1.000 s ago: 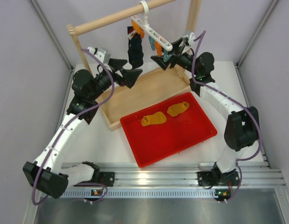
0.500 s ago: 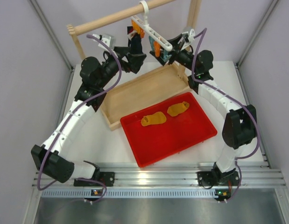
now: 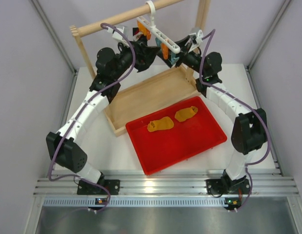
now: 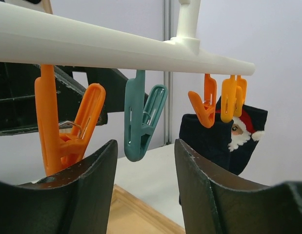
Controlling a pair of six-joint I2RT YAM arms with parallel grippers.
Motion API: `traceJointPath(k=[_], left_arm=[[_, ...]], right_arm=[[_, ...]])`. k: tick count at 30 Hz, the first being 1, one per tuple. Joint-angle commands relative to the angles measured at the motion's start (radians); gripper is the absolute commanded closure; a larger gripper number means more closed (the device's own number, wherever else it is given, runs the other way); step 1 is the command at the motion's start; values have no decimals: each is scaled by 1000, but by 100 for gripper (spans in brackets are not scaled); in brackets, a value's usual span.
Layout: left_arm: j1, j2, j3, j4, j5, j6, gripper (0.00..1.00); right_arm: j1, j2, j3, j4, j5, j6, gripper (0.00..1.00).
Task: Clip the socks to the hanger
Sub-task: Open the clamp at the hanger.
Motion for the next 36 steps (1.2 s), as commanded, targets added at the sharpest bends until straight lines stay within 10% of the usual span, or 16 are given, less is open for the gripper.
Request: traceJointPath(k=[1, 19, 36], left_arm=[[-2, 17, 53, 113, 24, -53, 12], [-2, 135, 128, 257, 114, -124, 19], [7, 172, 176, 268, 132, -231, 50]], right_arm=[[11, 7, 60, 55, -19, 8, 50], [-6, 17, 83, 52, -44, 32, 50], [-29, 1, 54, 17, -33, 49, 50]])
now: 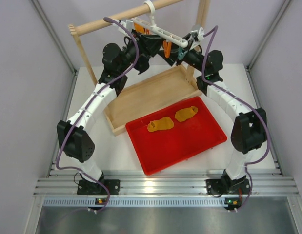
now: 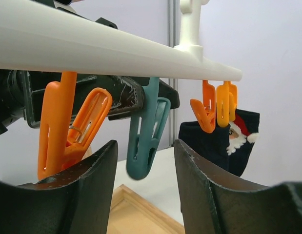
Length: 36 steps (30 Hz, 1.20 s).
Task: Clip the socks to the hanger
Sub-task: Open the clamp at the hanger.
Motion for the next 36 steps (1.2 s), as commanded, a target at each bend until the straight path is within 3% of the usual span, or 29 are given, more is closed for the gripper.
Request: traceJointPath(k=[1, 6, 9, 12, 25, 36], left_arm=[[11, 10, 52, 61, 5, -54, 54], [11, 26, 86, 5, -26, -64, 77], [11, 26, 79, 4, -26, -63, 78], [12, 24, 79, 1, -26, -66, 86], [11, 10, 47, -15, -47, -9, 93], [11, 14, 26, -23, -55, 32, 100]], right_arm=[[-18, -17, 8, 21, -4, 8, 50], [-35, -41, -32, 5, -1, 24, 46], [-48, -52, -56, 2, -1, 22, 46], [-49, -50, -55, -1, 2, 22, 46], [-54, -55, 14, 4, 28, 94, 36], [-54, -73, -6, 54, -25, 165, 38]])
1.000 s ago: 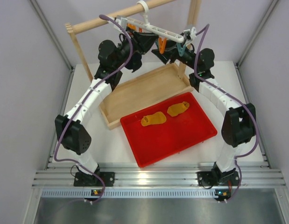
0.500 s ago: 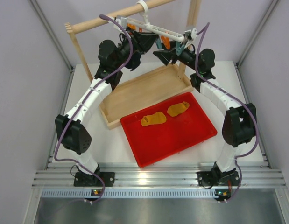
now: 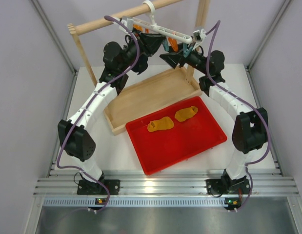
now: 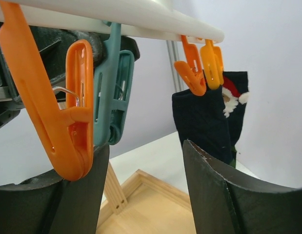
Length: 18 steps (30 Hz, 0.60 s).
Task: Clip the socks to the hanger
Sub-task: Open the clamp at the hanger.
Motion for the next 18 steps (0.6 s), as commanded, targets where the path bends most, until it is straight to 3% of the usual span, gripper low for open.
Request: traceJointPath(k=[1, 7, 18], left_arm=[[16, -13, -18, -6, -47, 43, 100], [19, -24, -41, 26, -26, 32, 100], [39, -24, -55, 57, 17, -6, 100]], right_arm=[[-11, -65, 33, 118, -50, 64, 38], [-22, -55, -35, 163, -62, 109, 39], [-68, 51, -10, 255, -120, 291, 36]])
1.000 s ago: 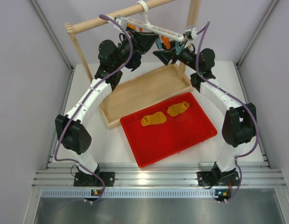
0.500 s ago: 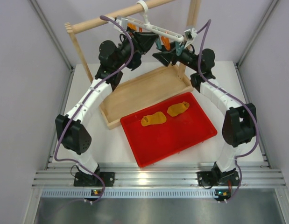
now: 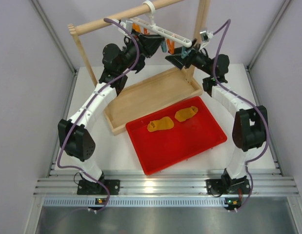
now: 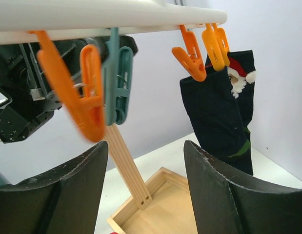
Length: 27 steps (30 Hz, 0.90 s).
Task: Clip the socks to the hanger
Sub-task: Open the clamp at the hanger.
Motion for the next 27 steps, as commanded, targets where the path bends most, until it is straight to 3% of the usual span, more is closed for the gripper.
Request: traceJointPath(k=[1, 7, 12, 27], left_arm=[[23, -22, -14, 4, -6, -27, 100], [23, -19, -8, 9, 17, -42, 100], [31, -25, -22, 30, 50, -58, 100], [45, 2, -26, 27, 43, -68, 100]], right_arm=[[-12, 45, 46, 98, -74, 65, 35], [-21, 107, 57, 165, -102, 108, 34], [-38, 167, 175, 202, -116, 185, 41], [-12, 150, 237, 256, -138, 233, 37]])
